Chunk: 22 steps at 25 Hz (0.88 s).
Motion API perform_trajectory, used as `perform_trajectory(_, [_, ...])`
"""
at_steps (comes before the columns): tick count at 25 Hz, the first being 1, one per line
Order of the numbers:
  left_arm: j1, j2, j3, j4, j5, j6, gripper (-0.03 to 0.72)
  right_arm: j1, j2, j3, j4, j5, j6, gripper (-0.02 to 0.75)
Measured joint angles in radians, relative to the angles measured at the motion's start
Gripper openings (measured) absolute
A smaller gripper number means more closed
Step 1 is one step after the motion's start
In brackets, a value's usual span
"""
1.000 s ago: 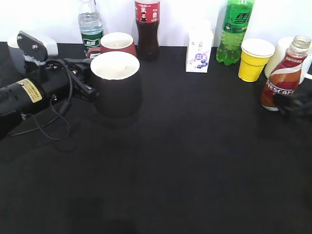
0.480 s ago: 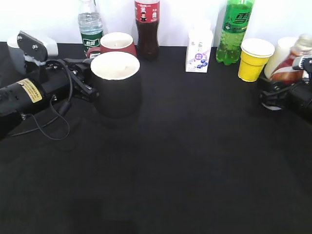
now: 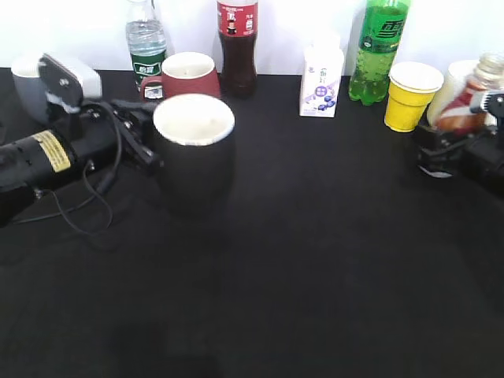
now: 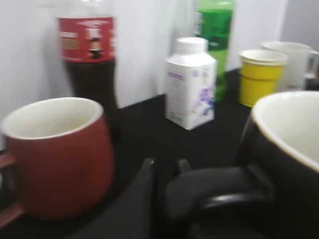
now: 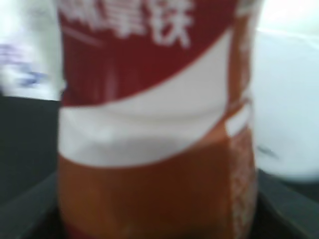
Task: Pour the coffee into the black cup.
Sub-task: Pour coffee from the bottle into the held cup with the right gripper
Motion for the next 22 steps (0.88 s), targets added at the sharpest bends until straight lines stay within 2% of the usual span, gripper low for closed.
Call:
perform_trajectory(3, [-0.046,0.000,-0.001,0.000,0.000,-0.003,0.067,0.000,-0.090,0.000,-0.121,-0.005,0.000,0.532])
perform_trajectory(7, [-0.181,0.001,-0.100,0.001,0.077,-0.027,0.067,0.000,-0.235,0.001,-0.343,-0.002,0.000,0.532])
perform_trajectory(10, [-0.273,0.027,-0.186,0.001,0.101,-0.040,0.067,0.000,-0.350,0.001,-0.374,0.053,-0.037,0.532])
perform_trajectory(14, [-0.350,0.068,-0.243,0.000,0.112,-0.074,0.067,0.000,-0.420,0.001,-0.431,0.062,-0.250,0.532])
perform_trajectory(18, [-0.398,0.068,-0.244,-0.024,0.112,-0.074,0.067,0.000,-0.420,0.001,-0.435,0.045,-0.544,0.532])
perform_trajectory(22, [-0.404,0.105,-0.289,-0.068,0.119,-0.074,0.067,0.000,-0.420,0.001,-0.435,-0.023,-0.704,0.532])
